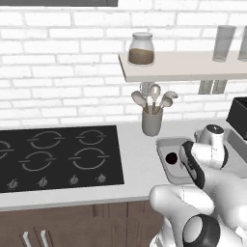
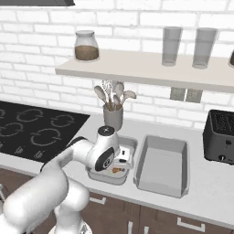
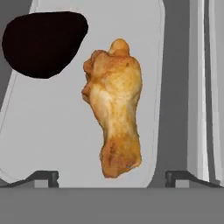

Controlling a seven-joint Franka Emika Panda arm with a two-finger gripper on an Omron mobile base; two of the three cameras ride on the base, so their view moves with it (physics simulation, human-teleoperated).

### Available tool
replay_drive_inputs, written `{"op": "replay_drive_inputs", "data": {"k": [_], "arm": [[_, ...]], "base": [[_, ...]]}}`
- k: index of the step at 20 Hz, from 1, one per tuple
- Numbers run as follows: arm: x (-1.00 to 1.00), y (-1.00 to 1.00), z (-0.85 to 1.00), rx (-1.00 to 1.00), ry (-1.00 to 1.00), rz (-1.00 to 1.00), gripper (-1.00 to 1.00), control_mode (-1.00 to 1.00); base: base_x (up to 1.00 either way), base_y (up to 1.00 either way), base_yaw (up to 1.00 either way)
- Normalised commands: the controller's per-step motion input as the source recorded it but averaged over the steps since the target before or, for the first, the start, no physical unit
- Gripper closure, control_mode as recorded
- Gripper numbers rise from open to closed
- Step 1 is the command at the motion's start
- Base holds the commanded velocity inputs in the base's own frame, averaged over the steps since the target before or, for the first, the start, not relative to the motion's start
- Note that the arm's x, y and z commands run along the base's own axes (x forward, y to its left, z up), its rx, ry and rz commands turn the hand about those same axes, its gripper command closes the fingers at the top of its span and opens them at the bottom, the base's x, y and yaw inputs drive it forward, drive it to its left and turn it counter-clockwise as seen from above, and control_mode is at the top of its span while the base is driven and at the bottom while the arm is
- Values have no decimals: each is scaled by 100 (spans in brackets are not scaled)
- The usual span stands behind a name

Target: Place one avocado and one chicken drumstick in each tupperware on the nearby counter, to pack two identical lunches.

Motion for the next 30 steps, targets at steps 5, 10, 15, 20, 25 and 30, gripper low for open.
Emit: {"op": "replay_drive_inputs", "data": {"k": [5,10,15,20,25,30], "arm": [[-45,26,59,0,-11,1,-100,-100],[-54,22,73,0,-11,1,-100,-100],[-64,9,92,0,-11,0,-100,-100],[-71,7,89,0,-12,0,-100,-100],[-92,30,46,0,-4,0,-100,-100],[-68,81,7,-2,0,0,-100,-100]], "base": [[0,0,0],[0,0,0],[0,0,0],[0,0,0],[0,0,0],[0,0,0]]}}
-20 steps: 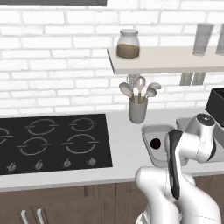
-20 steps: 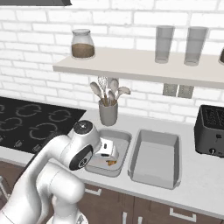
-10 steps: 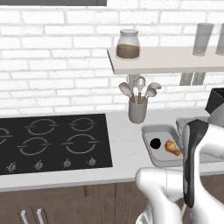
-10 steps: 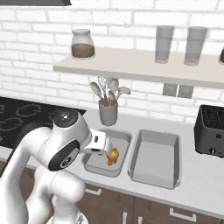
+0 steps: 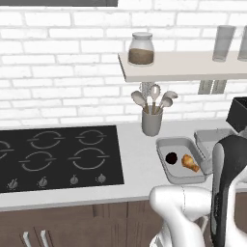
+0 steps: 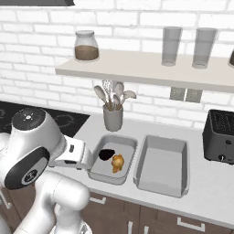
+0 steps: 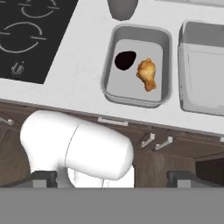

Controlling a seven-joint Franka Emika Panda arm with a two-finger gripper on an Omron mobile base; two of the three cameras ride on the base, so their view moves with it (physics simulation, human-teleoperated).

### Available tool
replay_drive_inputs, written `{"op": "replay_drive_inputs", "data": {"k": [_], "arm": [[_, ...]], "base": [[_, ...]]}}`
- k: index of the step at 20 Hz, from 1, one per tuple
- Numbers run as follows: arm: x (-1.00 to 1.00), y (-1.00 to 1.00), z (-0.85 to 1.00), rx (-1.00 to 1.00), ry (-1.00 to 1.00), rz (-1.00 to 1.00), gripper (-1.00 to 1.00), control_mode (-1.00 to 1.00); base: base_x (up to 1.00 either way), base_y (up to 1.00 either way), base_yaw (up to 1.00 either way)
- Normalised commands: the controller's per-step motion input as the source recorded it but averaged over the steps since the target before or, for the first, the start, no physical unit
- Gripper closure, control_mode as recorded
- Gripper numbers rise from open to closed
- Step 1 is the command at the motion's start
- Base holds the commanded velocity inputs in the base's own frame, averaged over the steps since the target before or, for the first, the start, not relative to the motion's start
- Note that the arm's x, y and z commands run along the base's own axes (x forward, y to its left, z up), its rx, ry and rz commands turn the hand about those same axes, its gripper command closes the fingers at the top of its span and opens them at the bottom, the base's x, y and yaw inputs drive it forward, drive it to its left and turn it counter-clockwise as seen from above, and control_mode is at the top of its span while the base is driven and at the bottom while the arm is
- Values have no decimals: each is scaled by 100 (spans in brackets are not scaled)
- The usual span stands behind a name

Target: Place one avocado and one chicken drumstick in each tupperware on the nearby counter, to pack two identical lunches.

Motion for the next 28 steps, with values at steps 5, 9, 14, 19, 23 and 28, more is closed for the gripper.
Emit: {"op": "replay_drive_inputs", "data": {"k": [5,9,14,19,23,28], "arm": [[11,49,19,1,-10,0,-100,-100],[0,3,3,1,-12,0,-100,-100],[-10,3,-2,-1,-1,1,-100,-100],[-17,0,-2,0,-4,0,-100,100],[0,0,0,0,0,0,-100,100],[0,0,0,0,0,0,-100,100]], "base": [[0,0,0],[0,0,0],[0,0,0],[-80,-12,-10],[-83,-5,-63],[-43,3,-81]]}}
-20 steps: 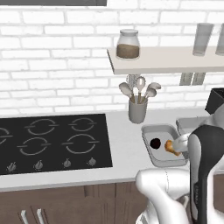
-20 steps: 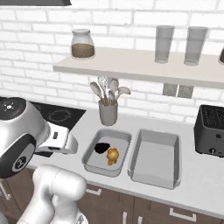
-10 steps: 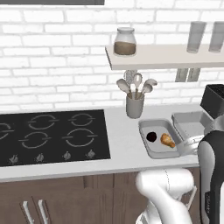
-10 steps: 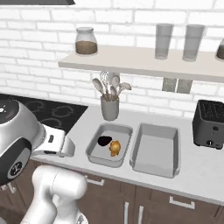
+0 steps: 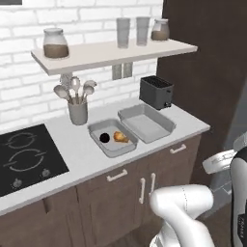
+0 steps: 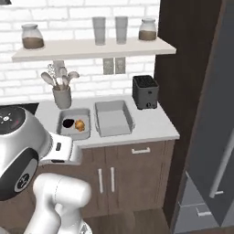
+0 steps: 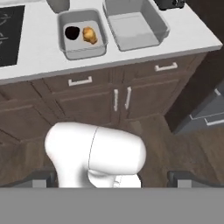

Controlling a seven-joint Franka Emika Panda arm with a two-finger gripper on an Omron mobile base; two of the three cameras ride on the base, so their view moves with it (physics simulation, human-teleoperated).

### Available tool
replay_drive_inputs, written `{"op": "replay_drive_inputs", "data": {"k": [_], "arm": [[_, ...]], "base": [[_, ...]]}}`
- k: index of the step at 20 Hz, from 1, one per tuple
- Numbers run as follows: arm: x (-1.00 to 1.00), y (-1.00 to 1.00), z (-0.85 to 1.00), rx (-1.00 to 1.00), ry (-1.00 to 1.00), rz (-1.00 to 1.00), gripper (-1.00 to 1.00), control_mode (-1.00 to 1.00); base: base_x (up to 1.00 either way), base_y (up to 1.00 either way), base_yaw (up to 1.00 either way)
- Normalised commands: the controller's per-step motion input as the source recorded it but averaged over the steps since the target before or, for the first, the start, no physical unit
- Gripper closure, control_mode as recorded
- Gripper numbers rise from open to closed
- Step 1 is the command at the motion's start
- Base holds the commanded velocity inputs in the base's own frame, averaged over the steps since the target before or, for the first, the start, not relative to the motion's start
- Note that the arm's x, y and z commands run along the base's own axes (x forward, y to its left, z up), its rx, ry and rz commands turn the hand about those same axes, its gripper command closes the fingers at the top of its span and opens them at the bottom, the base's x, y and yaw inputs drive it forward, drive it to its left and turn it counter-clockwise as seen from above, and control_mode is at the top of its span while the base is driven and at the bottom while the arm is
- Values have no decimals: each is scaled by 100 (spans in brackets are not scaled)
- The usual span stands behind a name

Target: Place one avocado and one chicken drumstick in each tupperware on the nearby counter, to pack two identical lunches.

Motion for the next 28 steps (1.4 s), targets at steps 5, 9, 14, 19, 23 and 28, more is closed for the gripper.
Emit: {"op": "replay_drive_inputs", "data": {"k": [5,9,14,19,23,28], "arm": [[0,0,0,0,0,0,-100,100],[0,0,0,0,0,0,-100,100],[0,0,0,0,0,0,-100,100],[0,0,0,0,0,0,-100,100],[0,0,0,0,0,0,-100,100],[0,0,0,0,0,0,-100,100]], "base": [[-33,0,-81],[-26,-7,-81],[-4,-42,-75],[8,-55,-68],[44,-57,-42],[75,-36,-11]]}}
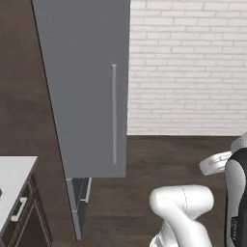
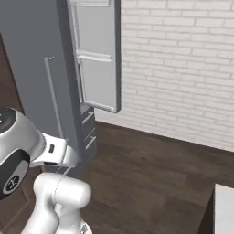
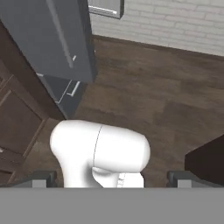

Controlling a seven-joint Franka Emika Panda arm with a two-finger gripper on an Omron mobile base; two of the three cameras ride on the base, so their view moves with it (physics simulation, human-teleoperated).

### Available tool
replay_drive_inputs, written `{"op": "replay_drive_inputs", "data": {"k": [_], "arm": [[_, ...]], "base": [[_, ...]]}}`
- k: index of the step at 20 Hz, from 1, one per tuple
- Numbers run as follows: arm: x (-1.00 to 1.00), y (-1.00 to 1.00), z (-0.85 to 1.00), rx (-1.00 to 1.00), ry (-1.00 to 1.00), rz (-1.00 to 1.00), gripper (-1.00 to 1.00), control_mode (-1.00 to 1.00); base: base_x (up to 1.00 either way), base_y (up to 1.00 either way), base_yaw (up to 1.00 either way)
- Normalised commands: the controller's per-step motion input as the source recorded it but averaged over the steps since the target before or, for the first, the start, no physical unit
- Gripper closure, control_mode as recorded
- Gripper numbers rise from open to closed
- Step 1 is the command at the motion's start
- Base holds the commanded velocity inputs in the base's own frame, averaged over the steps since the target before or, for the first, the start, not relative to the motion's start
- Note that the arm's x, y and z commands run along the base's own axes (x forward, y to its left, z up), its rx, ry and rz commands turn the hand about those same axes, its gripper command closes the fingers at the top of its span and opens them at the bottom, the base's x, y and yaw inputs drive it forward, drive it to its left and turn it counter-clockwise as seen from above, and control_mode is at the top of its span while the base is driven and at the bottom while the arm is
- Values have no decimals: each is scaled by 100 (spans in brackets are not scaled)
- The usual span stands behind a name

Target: Place one avocado and one chicken drumstick in each tupperware on the nearby counter, to pack two identical lunches.

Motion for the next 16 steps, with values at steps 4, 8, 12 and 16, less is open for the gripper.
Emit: {"op": "replay_drive_inputs", "data": {"k": [4,8,12,16], "arm": [[0,0,0,0,0,0,-100,100],[0,0,0,0,0,0,-100,100],[0,0,0,0,0,0,-100,100],[0,0,0,0,0,0,-100,100]], "base": [[95,-65,0],[83,-79,4],[58,-50,21],[32,-58,41]]}}
